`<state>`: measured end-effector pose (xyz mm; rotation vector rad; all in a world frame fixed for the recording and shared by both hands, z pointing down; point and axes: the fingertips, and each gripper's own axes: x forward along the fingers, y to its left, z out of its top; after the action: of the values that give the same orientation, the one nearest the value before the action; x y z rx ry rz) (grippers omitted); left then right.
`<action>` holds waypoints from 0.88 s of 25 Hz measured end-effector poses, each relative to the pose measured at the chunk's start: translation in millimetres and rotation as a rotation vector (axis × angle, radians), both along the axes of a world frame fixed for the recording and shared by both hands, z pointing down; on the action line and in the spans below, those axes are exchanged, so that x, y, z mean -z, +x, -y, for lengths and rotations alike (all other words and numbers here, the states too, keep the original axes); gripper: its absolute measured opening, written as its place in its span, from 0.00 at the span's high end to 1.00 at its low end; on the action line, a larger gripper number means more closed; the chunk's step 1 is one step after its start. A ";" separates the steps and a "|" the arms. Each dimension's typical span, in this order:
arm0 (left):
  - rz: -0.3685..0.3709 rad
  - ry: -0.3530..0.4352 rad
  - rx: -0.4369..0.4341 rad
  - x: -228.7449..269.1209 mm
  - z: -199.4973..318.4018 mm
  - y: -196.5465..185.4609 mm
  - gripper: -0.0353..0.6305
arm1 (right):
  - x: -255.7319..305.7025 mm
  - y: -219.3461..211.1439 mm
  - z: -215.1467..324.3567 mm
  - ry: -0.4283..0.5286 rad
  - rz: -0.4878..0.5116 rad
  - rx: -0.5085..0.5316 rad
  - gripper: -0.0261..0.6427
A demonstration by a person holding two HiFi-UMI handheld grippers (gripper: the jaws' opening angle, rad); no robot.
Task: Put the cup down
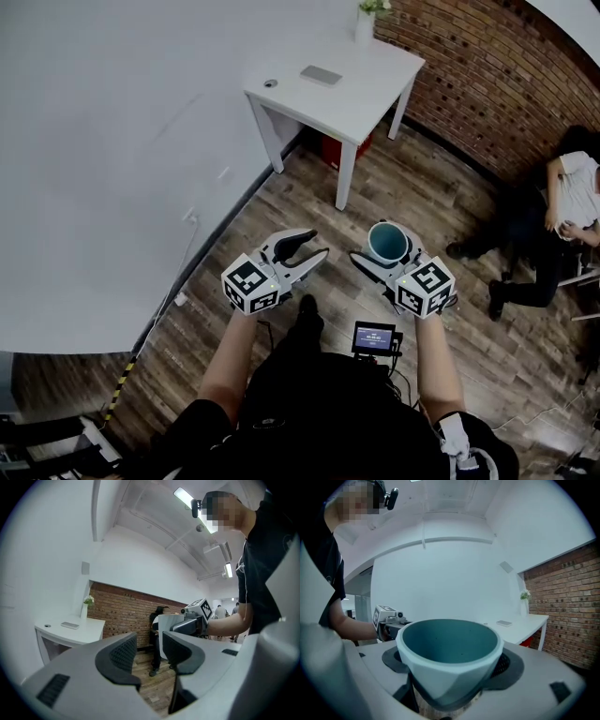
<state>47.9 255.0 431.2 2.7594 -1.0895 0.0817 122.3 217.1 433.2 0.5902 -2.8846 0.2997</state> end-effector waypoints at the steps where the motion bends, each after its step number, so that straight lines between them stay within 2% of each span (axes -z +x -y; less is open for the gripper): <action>1: 0.000 -0.002 -0.004 0.3 10.1 -7.9 0.68 | 1.0 -7.5 10.1 -0.001 0.001 -0.005 0.34; 12: -0.019 0.020 -0.023 8.8 104.5 -89.6 0.68 | 9.6 -79.1 100.9 0.012 -0.018 -0.049 0.34; 22: -0.033 0.009 -0.029 5.2 144.8 -117.8 0.68 | 5.0 -104.2 140.8 0.000 -0.033 -0.066 0.34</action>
<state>-69.9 110.2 426.0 2.7745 -1.0447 0.0351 18.2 76.3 428.1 0.6852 -2.8376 0.2961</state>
